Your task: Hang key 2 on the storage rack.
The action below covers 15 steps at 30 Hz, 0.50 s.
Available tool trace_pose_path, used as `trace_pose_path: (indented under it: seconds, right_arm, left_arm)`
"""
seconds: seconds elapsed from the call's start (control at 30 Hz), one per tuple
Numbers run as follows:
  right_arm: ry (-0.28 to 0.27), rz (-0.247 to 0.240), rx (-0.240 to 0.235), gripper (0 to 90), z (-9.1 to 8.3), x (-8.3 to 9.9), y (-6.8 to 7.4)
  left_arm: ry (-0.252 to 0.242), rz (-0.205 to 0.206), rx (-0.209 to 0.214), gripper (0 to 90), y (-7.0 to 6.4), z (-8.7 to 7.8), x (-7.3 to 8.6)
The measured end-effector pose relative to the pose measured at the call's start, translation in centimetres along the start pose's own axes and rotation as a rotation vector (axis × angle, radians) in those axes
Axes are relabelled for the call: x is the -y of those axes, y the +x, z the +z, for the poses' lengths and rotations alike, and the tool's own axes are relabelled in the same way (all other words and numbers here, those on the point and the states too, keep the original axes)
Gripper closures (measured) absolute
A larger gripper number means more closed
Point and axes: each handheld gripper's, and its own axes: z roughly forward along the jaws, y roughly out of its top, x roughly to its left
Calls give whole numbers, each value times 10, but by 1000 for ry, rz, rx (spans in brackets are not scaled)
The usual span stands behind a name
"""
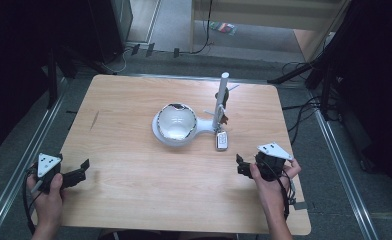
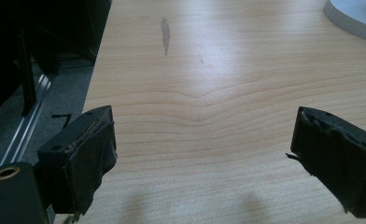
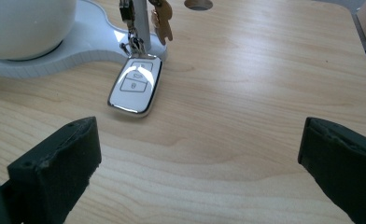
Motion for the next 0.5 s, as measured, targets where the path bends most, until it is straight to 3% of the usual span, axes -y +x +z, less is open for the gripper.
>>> trace_pose_path:
  seconds: [0.5]
  right_arm:
    - [-26,33,38,0,-18,33,-15]
  left_arm:
    - [0,1,0,70,0,0,0]
